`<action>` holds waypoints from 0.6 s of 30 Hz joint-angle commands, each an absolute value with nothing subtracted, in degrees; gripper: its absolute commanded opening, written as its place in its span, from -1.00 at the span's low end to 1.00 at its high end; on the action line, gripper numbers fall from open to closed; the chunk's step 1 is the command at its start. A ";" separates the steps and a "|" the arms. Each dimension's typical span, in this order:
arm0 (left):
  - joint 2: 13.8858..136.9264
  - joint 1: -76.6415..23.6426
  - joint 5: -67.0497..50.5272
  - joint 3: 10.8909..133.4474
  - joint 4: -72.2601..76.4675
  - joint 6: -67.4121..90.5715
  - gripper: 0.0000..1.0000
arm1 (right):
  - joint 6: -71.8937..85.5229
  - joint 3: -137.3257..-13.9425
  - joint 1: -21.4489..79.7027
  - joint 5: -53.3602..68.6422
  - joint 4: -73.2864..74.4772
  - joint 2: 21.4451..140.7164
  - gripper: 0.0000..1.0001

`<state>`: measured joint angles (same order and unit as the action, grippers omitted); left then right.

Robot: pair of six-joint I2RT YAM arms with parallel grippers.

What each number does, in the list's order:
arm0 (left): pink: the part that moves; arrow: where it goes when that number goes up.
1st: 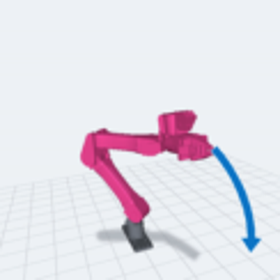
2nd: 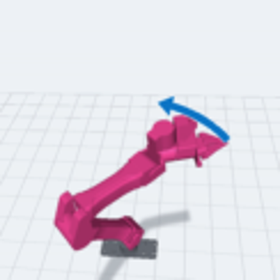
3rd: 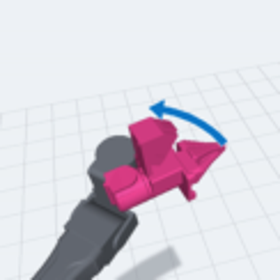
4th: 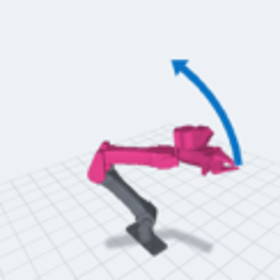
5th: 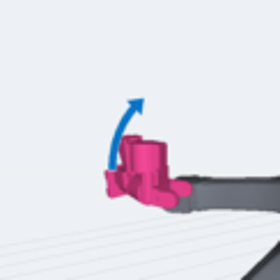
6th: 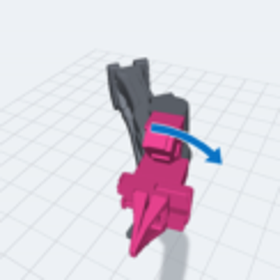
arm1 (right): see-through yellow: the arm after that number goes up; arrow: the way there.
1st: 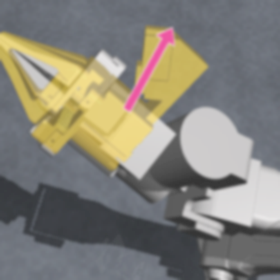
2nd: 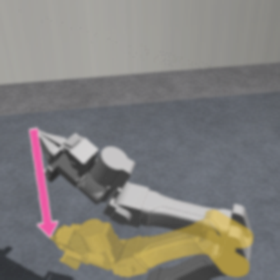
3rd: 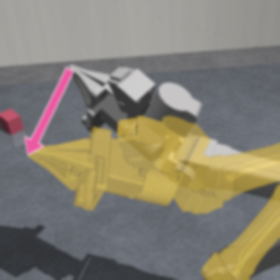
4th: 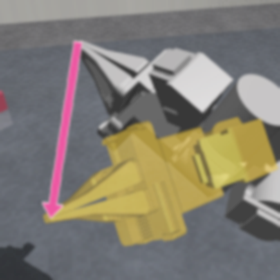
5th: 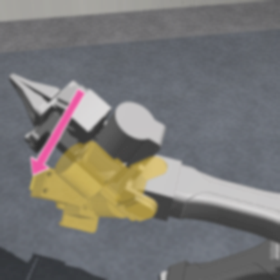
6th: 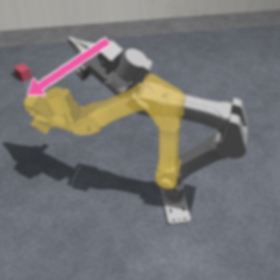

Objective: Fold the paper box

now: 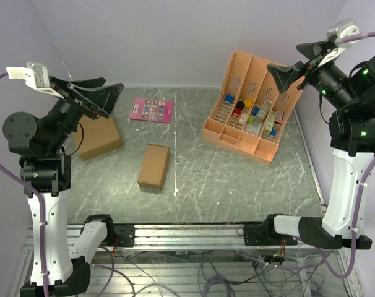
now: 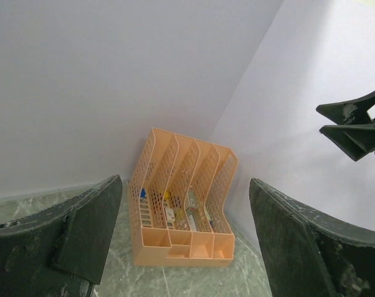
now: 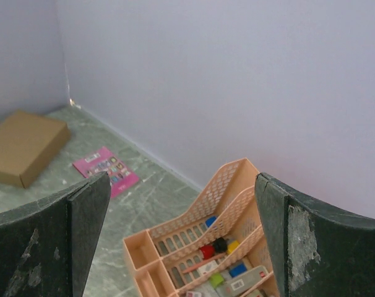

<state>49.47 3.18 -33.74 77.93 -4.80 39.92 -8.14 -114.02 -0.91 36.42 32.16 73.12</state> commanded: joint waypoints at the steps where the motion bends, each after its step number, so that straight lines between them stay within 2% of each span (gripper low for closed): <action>1: 49.94 3.61 -36.06 82.36 -9.61 39.55 0.87 | 2.61 -117.47 -1.13 30.57 34.90 73.10 0.99; 8: 49.64 3.62 -36.04 83.43 -11.35 39.00 0.87 | 1.65 -117.59 -1.09 25.41 36.62 71.49 0.99; 18: 50.71 3.66 -37.27 82.26 -11.22 39.07 0.87 | -2.00 -115.71 -1.19 27.41 37.88 70.87 0.99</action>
<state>50.59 3.18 -34.83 81.93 -9.91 39.31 -0.73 -116.11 -0.91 26.37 36.91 71.11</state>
